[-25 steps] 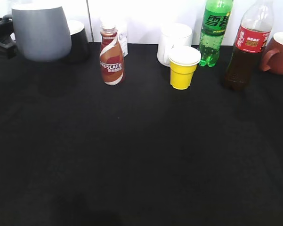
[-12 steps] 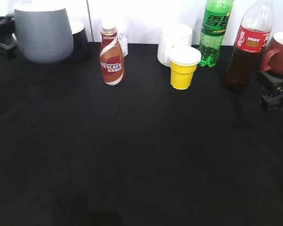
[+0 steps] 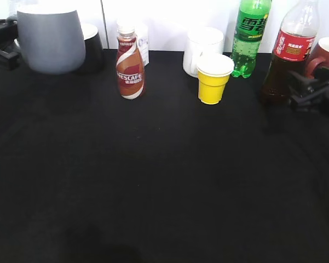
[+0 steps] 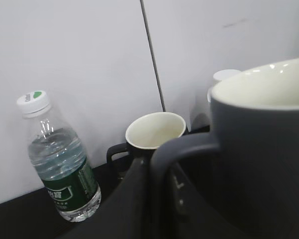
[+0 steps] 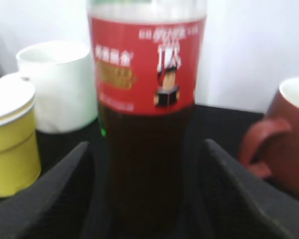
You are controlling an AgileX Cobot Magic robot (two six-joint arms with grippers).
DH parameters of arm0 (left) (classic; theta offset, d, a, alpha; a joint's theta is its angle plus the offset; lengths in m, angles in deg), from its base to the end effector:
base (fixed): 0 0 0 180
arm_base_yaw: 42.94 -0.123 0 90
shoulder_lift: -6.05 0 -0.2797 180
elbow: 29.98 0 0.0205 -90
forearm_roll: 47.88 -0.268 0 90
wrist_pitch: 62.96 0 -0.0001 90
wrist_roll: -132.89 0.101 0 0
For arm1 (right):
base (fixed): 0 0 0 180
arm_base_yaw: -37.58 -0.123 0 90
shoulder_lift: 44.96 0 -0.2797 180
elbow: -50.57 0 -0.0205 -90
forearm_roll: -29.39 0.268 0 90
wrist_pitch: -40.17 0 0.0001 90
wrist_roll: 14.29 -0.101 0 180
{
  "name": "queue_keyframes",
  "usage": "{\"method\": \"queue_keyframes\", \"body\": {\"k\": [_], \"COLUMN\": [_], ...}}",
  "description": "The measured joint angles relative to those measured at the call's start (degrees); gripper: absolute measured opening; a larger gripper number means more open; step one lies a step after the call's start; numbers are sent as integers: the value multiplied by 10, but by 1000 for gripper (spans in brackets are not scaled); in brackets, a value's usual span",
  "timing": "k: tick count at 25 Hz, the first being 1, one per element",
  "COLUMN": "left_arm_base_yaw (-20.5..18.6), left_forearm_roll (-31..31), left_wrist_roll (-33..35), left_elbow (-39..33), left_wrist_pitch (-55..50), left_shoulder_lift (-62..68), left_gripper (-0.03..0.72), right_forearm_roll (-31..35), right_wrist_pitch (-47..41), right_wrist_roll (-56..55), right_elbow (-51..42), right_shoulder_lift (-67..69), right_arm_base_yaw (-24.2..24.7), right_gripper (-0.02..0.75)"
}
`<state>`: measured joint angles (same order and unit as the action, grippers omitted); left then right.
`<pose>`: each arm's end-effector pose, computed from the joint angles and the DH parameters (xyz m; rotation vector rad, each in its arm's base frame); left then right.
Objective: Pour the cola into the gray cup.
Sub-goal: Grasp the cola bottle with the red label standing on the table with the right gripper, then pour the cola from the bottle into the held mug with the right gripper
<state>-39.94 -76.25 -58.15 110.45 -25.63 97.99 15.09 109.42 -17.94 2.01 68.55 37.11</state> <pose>0.3176 -0.0458 0.2273 0.4382 1.6428 -0.1291 0.3115 0.0259 0.1248 -0.2069 1.6187 0.1760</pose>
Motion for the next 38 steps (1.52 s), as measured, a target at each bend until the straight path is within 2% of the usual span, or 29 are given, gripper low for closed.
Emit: {"method": "queue_keyframes", "body": {"k": [3, 6, 13, 23, 27, 30, 38], "left_arm_base_yaw": [0, 0, 0, 0, 0, 0, 0], "left_forearm_roll": [0, 0, -19, -22, -22, -22, -22], "left_wrist_roll": [0, 0, 0, 0, 0, 0, 1], "left_elbow": [0, 0, 0, 0, 0, 0, 0], "left_wrist_pitch": [0, 0, 0, 0, 0, 0, 0], "left_shoulder_lift": [0, 0, 0, 0, 0, 0, 0], "left_gripper": [55, 55, 55, 55, 55, 55, 55], "right_forearm_roll": [-17, -22, -37, -42, -53, -4, -10], "right_wrist_pitch": [0, 0, -30, -28, -27, -26, -31], "right_wrist_roll": [-25, -44, -86, -110, -126, -127, -131], "right_elbow": [24, 52, 104, 107, 107, 107, 108], "right_shoulder_lift": [28, 30, 36, 71, 71, 71, 76], "right_arm_base_yaw": [0, 0, -14, -15, -15, -15, -16], "right_gripper": [507, 557, 564, 566, 633, 634, 617]}}
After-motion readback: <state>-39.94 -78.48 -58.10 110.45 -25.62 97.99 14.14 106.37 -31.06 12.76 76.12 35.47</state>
